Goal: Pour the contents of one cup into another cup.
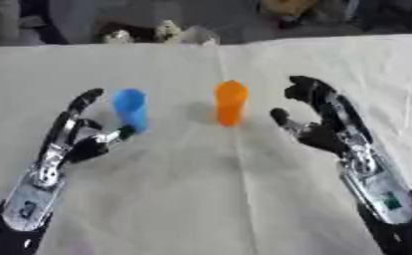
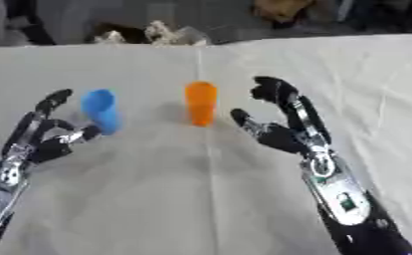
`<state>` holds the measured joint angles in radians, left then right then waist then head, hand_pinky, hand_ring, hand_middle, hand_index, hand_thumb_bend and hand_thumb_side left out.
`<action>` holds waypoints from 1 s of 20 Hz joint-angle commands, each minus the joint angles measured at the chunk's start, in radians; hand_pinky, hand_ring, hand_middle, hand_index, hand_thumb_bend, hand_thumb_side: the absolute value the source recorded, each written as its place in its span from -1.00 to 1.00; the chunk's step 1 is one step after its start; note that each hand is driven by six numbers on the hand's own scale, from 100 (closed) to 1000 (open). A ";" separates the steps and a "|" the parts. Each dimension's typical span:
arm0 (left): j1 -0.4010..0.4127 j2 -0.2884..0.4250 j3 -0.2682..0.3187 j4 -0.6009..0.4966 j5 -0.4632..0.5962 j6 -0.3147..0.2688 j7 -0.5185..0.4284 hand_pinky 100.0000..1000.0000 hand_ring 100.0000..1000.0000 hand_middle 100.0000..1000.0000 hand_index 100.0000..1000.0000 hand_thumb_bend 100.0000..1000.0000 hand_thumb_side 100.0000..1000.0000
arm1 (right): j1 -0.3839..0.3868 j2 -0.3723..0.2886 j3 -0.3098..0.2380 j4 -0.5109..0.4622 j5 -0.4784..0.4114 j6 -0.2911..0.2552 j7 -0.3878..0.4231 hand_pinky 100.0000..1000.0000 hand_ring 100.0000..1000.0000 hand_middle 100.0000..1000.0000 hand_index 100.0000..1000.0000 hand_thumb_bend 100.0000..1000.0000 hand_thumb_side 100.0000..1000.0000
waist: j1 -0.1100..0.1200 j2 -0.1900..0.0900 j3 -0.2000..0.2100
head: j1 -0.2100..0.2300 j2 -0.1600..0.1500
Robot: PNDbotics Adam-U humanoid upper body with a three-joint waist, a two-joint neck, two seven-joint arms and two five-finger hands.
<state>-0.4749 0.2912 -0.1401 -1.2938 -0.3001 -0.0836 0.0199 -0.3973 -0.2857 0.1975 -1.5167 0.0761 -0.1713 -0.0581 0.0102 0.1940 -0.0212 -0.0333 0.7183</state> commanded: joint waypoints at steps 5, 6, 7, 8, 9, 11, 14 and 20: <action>-0.041 0.022 -0.010 0.032 -0.019 -0.013 0.019 0.16 1.00 0.89 0.90 0.51 0.05 | -0.018 -0.006 -0.006 -0.022 -0.007 -0.001 0.003 0.70 0.44 0.26 0.64 -0.05 -0.35 | 0.000 -0.018 -0.006 | 0.002 -0.010; -0.044 0.023 -0.012 0.036 -0.021 -0.014 0.021 0.16 1.00 0.88 0.90 0.51 0.05 | -0.018 -0.006 -0.006 -0.022 -0.008 -0.001 0.003 0.70 0.44 0.26 0.64 -0.05 -0.35 | 0.000 -0.019 -0.006 | 0.002 -0.011; -0.047 0.023 -0.013 0.041 -0.024 -0.015 0.024 0.16 1.00 0.88 0.90 0.51 0.04 | -0.018 -0.006 -0.006 -0.022 -0.008 -0.001 0.003 0.70 0.44 0.26 0.64 -0.06 -0.35 | 0.000 -0.019 -0.007 | 0.003 -0.011; -0.051 0.023 -0.013 0.046 -0.026 -0.015 0.029 0.16 1.00 0.88 0.90 0.51 0.04 | -0.018 -0.005 -0.006 -0.022 -0.008 -0.001 0.003 0.70 0.44 0.26 0.64 -0.06 -0.34 | -0.001 -0.019 -0.008 | 0.003 -0.011; -0.056 0.022 -0.015 0.052 -0.028 -0.014 0.033 0.16 1.00 0.88 0.90 0.52 0.04 | -0.018 -0.005 -0.005 -0.023 -0.008 -0.001 0.003 0.70 0.44 0.26 0.64 -0.06 -0.34 | -0.001 -0.019 -0.009 | 0.004 -0.012; -0.065 0.021 -0.019 0.065 -0.033 -0.015 0.038 0.15 1.00 0.88 0.90 0.52 0.05 | -0.019 -0.005 -0.005 -0.023 -0.009 -0.001 0.003 0.70 0.44 0.26 0.64 -0.07 -0.34 | -0.002 -0.019 -0.012 | 0.005 -0.012; -0.079 0.017 -0.023 0.086 -0.037 -0.017 0.040 0.14 1.00 0.87 0.90 0.52 0.04 | -0.019 -0.005 -0.005 -0.023 -0.010 -0.001 0.004 0.70 0.44 0.26 0.64 -0.07 -0.34 | -0.003 -0.018 -0.016 | 0.006 -0.013; -0.107 0.008 -0.027 0.128 -0.041 -0.035 0.044 0.14 1.00 0.86 0.90 0.51 0.03 | -0.020 -0.003 -0.003 -0.024 -0.012 -0.001 0.006 0.70 0.44 0.26 0.64 -0.07 -0.33 | -0.005 -0.016 -0.022 | 0.008 -0.015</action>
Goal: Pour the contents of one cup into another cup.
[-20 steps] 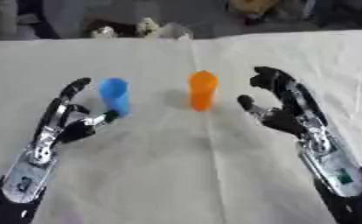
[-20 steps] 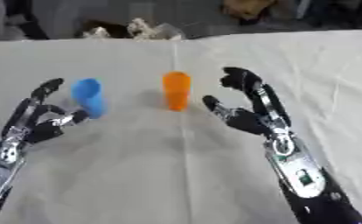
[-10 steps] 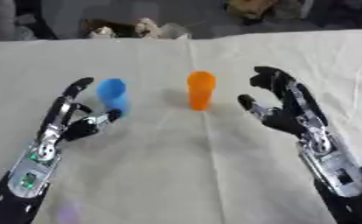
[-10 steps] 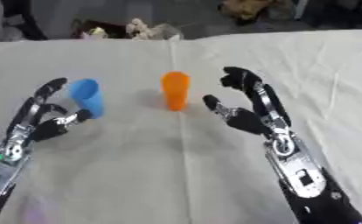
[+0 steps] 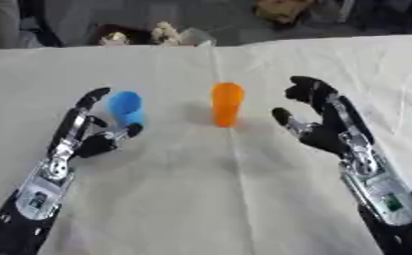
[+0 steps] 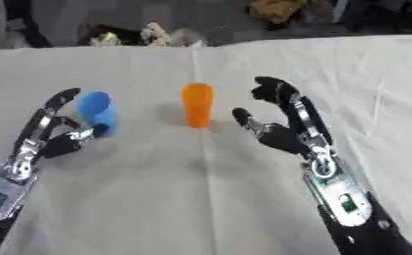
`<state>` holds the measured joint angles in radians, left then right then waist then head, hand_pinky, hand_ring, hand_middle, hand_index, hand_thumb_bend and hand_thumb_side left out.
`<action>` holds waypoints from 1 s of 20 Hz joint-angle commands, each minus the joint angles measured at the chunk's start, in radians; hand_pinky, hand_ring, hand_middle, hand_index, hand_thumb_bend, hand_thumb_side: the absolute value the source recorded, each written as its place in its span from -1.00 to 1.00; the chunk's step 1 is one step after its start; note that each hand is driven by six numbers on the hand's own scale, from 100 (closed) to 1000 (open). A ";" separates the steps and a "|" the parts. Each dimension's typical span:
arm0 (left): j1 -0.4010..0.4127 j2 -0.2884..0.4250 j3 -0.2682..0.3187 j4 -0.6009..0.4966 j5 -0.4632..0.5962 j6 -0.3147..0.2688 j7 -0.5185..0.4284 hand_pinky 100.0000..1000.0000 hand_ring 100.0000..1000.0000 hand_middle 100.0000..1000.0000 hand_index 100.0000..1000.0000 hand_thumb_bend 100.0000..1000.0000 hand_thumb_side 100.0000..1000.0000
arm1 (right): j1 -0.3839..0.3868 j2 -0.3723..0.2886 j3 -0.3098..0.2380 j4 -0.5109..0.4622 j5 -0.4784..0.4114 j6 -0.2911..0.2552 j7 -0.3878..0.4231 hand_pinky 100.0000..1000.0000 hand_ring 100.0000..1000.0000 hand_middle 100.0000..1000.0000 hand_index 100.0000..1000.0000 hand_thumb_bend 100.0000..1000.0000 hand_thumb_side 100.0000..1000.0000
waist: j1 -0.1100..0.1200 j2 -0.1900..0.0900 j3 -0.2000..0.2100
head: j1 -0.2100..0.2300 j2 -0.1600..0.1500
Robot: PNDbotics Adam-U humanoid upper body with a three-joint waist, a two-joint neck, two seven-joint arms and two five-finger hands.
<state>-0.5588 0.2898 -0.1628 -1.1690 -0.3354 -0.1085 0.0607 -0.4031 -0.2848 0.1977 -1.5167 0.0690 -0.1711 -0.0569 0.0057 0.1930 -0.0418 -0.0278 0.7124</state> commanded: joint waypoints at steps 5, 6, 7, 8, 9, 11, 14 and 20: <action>-0.041 0.004 -0.002 0.032 -0.016 -0.018 0.018 0.10 1.00 0.81 0.89 0.48 0.01 | -0.016 -0.003 -0.002 -0.023 -0.006 -0.003 0.008 0.70 0.44 0.26 0.64 -0.08 -0.33 | -0.002 -0.013 -0.002 | 0.005 -0.013; -0.045 0.003 -0.002 0.038 -0.017 -0.020 0.020 0.09 1.00 0.80 0.89 0.48 0.01 | -0.016 -0.003 -0.001 -0.023 -0.006 -0.003 0.008 0.70 0.44 0.26 0.64 -0.08 -0.33 | -0.002 -0.012 -0.003 | 0.006 -0.015; -0.048 0.002 -0.002 0.044 -0.019 -0.022 0.020 0.08 1.00 0.79 0.89 0.48 0.00 | -0.017 -0.003 -0.001 -0.024 -0.006 -0.003 0.008 0.70 0.44 0.26 0.64 -0.08 -0.33 | -0.002 -0.012 -0.003 | 0.006 -0.015; -0.053 0.001 -0.002 0.050 -0.019 -0.025 0.020 0.08 1.00 0.79 0.89 0.47 0.00 | -0.018 -0.003 -0.001 -0.024 -0.007 -0.003 0.008 0.70 0.44 0.26 0.64 -0.08 -0.33 | -0.003 -0.011 -0.005 | 0.006 -0.015; -0.057 0.000 -0.002 0.055 -0.019 -0.029 0.020 0.07 1.00 0.78 0.88 0.47 0.00 | -0.018 -0.002 -0.001 -0.024 -0.007 -0.003 0.009 0.70 0.44 0.26 0.64 -0.08 -0.33 | -0.003 -0.010 -0.006 | 0.007 -0.014; -0.066 -0.003 -0.003 0.065 -0.017 -0.038 0.018 0.05 1.00 0.75 0.88 0.46 -0.01 | -0.019 -0.002 -0.001 -0.024 -0.008 -0.002 0.009 0.70 0.44 0.26 0.64 -0.08 -0.33 | -0.003 -0.009 -0.010 | 0.009 -0.012; -0.079 -0.006 -0.006 0.077 -0.018 -0.048 0.011 0.02 1.00 0.72 0.88 0.45 -0.02 | -0.019 -0.001 0.000 -0.024 -0.009 -0.003 0.009 0.70 0.44 0.26 0.64 -0.09 -0.32 | -0.003 -0.008 -0.017 | 0.011 -0.012; -0.097 -0.011 -0.009 0.097 -0.033 -0.055 0.007 -0.14 0.98 0.58 0.85 0.40 -0.07 | -0.020 0.000 0.000 -0.023 -0.009 -0.003 0.010 0.70 0.44 0.25 0.64 -0.09 -0.31 | -0.002 -0.006 -0.024 | 0.012 -0.012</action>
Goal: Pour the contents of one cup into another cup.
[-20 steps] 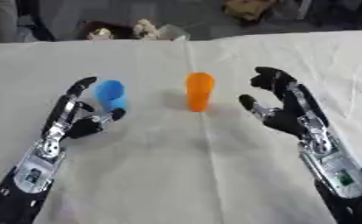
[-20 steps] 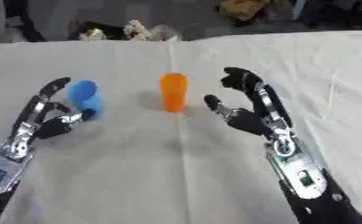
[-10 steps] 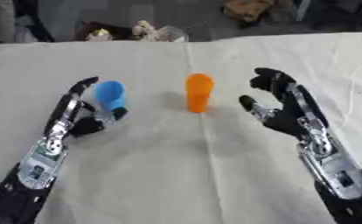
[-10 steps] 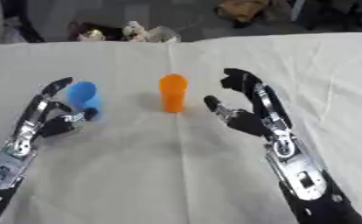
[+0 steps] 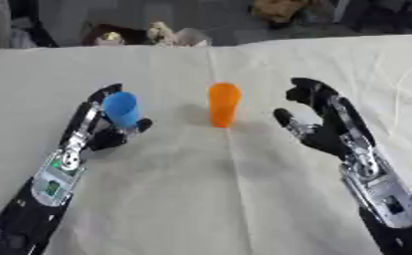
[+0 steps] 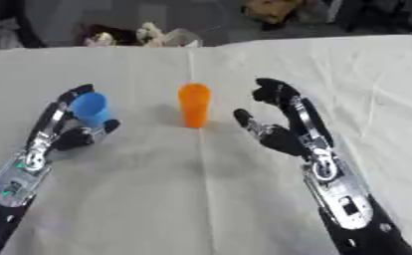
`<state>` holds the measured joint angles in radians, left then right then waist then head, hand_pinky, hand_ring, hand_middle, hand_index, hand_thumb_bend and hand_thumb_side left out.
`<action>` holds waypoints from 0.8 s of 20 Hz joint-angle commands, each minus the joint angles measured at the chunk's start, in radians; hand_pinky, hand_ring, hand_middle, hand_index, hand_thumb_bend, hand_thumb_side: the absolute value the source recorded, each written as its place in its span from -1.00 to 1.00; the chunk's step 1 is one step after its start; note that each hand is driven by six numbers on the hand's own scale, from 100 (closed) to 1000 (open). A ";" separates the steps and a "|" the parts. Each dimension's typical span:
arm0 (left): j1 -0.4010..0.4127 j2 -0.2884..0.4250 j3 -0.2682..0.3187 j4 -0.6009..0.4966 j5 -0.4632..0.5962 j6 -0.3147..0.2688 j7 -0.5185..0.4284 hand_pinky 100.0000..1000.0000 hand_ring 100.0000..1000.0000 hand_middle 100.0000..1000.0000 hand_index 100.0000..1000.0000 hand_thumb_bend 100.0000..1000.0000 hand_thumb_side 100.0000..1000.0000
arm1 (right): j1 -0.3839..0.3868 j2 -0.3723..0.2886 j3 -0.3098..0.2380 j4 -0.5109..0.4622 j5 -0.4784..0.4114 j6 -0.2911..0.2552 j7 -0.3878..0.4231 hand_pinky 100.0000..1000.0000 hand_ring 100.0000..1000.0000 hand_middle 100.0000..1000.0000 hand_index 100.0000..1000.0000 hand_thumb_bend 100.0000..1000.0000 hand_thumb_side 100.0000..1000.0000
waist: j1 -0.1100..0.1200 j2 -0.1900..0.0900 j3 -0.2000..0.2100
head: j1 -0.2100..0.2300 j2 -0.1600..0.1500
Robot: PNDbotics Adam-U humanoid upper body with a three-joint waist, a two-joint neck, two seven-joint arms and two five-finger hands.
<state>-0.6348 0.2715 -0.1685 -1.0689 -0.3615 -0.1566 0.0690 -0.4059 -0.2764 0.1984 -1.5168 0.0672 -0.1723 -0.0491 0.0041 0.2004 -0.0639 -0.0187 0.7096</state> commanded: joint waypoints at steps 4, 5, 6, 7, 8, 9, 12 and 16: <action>-0.018 0.004 -0.006 0.003 -0.009 -0.010 -0.005 -0.31 0.86 0.45 0.84 0.31 -0.12 | -0.017 -0.008 -0.001 -0.022 -0.007 -0.002 0.002 0.70 0.44 0.25 0.64 -0.10 -0.31 | -0.001 -0.014 -0.003 | 0.002 -0.008; -0.017 0.003 -0.007 0.004 -0.009 -0.011 -0.007 -0.34 0.84 0.43 0.83 0.29 -0.13 | -0.017 -0.008 -0.001 -0.022 -0.007 -0.002 0.002 0.70 0.44 0.25 0.64 -0.10 -0.30 | -0.001 -0.014 -0.003 | 0.002 -0.007; -0.015 0.002 -0.007 0.007 -0.006 -0.013 -0.010 -0.37 0.82 0.41 0.83 0.27 -0.14 | -0.017 -0.008 -0.001 -0.022 -0.008 -0.002 0.002 0.70 0.44 0.25 0.64 -0.10 -0.30 | -0.002 -0.013 -0.003 | 0.002 -0.007; -0.014 0.000 -0.006 0.010 -0.003 -0.014 -0.011 -0.40 0.80 0.40 0.83 0.26 -0.15 | -0.017 -0.008 -0.001 -0.022 -0.008 -0.002 0.002 0.70 0.44 0.25 0.64 -0.10 -0.30 | -0.002 -0.013 -0.002 | 0.001 -0.007; -0.013 -0.001 -0.006 0.013 0.001 -0.016 -0.013 -0.42 0.79 0.38 0.83 0.24 -0.16 | -0.017 -0.008 -0.001 -0.022 -0.008 -0.002 0.002 0.70 0.44 0.25 0.64 -0.10 -0.30 | -0.003 -0.013 -0.002 | 0.001 -0.007; -0.012 -0.002 -0.007 0.016 0.006 -0.018 -0.015 -0.45 0.76 0.36 0.83 0.21 -0.17 | -0.017 -0.008 -0.001 -0.022 -0.008 -0.002 0.002 0.70 0.44 0.25 0.64 -0.10 -0.30 | -0.003 -0.013 -0.002 | 0.001 -0.007; -0.009 -0.007 -0.007 0.024 0.023 -0.022 -0.021 -0.54 0.70 0.32 0.83 0.15 -0.19 | -0.017 -0.008 -0.001 -0.022 -0.007 -0.002 0.002 0.70 0.44 0.25 0.64 -0.11 -0.30 | -0.005 -0.013 0.001 | 0.001 -0.007; -0.006 -0.011 -0.006 0.035 0.051 -0.028 -0.025 -0.67 0.59 0.23 0.82 0.02 -0.25 | -0.017 -0.007 -0.001 -0.022 -0.007 -0.001 0.003 0.70 0.44 0.25 0.64 -0.11 -0.29 | -0.008 -0.014 0.004 | 0.001 -0.007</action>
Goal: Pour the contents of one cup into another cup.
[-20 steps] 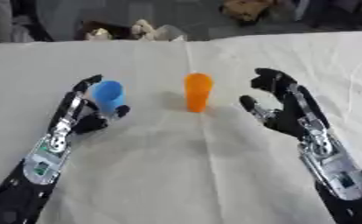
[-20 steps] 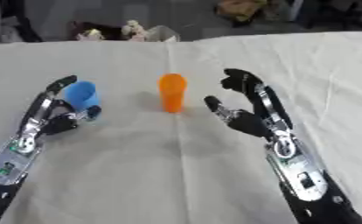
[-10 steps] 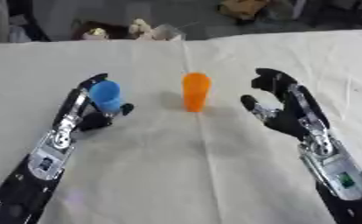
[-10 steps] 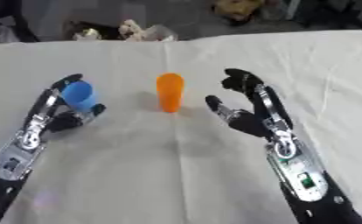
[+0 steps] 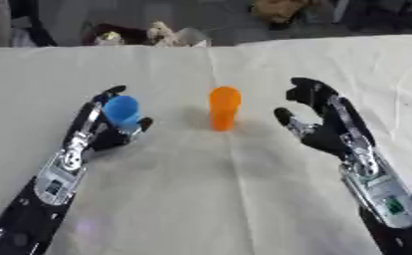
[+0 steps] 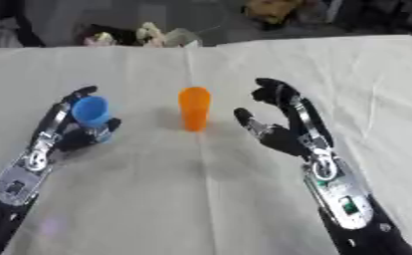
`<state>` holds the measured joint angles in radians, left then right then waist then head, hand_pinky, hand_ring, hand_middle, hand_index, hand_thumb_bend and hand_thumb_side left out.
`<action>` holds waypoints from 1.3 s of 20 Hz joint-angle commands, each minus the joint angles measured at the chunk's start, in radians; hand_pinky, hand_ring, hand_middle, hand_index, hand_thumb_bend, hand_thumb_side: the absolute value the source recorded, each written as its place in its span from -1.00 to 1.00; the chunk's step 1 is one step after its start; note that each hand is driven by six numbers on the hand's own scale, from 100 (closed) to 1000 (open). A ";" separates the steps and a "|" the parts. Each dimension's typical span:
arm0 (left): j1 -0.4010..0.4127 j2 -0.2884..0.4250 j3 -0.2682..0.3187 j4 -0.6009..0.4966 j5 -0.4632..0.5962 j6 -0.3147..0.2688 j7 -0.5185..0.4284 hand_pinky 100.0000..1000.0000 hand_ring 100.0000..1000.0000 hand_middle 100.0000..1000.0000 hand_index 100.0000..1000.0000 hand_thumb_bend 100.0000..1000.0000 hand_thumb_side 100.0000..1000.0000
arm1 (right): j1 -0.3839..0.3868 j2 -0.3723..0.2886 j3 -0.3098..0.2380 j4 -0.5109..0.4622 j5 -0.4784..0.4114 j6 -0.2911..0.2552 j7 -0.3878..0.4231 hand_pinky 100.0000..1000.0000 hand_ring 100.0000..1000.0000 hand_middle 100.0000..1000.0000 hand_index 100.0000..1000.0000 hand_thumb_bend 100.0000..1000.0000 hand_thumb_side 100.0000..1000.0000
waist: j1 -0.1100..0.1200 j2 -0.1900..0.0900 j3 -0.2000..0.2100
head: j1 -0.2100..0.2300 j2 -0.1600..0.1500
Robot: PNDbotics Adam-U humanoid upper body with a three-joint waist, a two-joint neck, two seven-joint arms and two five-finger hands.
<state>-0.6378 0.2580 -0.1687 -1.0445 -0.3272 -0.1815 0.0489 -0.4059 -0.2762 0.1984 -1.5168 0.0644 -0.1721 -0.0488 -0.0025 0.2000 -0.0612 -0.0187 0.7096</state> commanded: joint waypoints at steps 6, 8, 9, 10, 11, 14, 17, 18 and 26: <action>-0.002 0.001 -0.005 0.008 0.064 -0.011 -0.002 -0.90 0.37 0.05 0.79 -0.42 -0.43 | -0.017 -0.007 -0.001 -0.021 -0.005 -0.001 0.002 0.70 0.44 0.25 0.64 -0.13 -0.28 | -0.002 -0.016 0.004 | 0.000 -0.007; -0.002 0.003 -0.004 0.001 0.080 -0.011 0.003 -0.96 0.30 0.00 0.78 -0.61 -0.48 | -0.017 -0.007 -0.001 -0.020 -0.005 -0.001 0.002 0.70 0.44 0.25 0.64 -0.13 -0.28 | -0.002 -0.016 0.005 | 0.000 -0.007; -0.001 0.003 -0.003 -0.003 0.089 -0.011 0.006 -0.98 0.27 -0.02 0.78 -0.68 -0.50 | -0.017 -0.007 -0.001 -0.020 -0.005 -0.001 0.002 0.70 0.44 0.25 0.64 -0.13 -0.28 | -0.002 -0.017 0.005 | -0.001 -0.007; -0.001 0.004 -0.001 -0.008 0.097 -0.010 0.011 -1.00 0.23 -0.05 0.77 -0.78 -0.53 | -0.017 -0.007 -0.002 -0.020 -0.005 -0.001 0.001 0.70 0.44 0.25 0.64 -0.13 -0.28 | -0.002 -0.017 0.006 | -0.001 -0.007; 0.000 0.005 0.001 -0.013 0.106 -0.009 0.017 -1.00 0.22 -0.06 0.76 -0.84 -0.54 | -0.017 -0.007 -0.002 -0.020 -0.005 -0.001 0.001 0.70 0.44 0.25 0.64 -0.13 -0.28 | -0.002 -0.017 0.007 | -0.001 -0.007; 0.003 0.008 0.007 -0.039 0.134 -0.004 0.041 -1.00 0.15 -0.10 0.74 -0.96 -0.56 | -0.017 -0.007 -0.002 -0.017 -0.004 -0.001 0.000 0.70 0.44 0.25 0.64 -0.14 -0.28 | -0.001 -0.018 0.009 | -0.003 -0.006; 0.008 0.016 0.018 -0.089 0.168 0.002 0.067 -1.00 0.12 -0.12 0.74 -1.00 -0.57 | -0.017 -0.007 -0.003 -0.012 -0.005 -0.001 -0.002 0.70 0.43 0.25 0.64 -0.14 -0.29 | 0.000 -0.019 0.012 | -0.004 -0.006; 0.010 0.020 0.020 -0.108 0.179 0.005 0.073 -1.00 0.12 -0.12 0.74 -1.00 -0.57 | -0.018 -0.008 -0.003 -0.009 -0.006 0.000 -0.003 0.70 0.43 0.25 0.63 -0.14 -0.29 | 0.001 -0.019 0.013 | -0.004 -0.006; 0.037 0.044 0.018 -0.252 0.238 0.034 0.077 -1.00 0.10 -0.14 0.74 -1.00 -0.58 | -0.033 -0.014 0.002 0.034 -0.003 0.001 -0.008 0.69 0.43 0.25 0.64 -0.11 -0.39 | 0.006 -0.022 0.029 | -0.010 -0.006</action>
<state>-0.5881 0.2738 -0.1559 -1.2540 -0.1024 -0.1534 0.1255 -0.4220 -0.2762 0.2006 -1.4819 0.0638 -0.1704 -0.0535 0.0032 0.1964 -0.0328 -0.0254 0.7097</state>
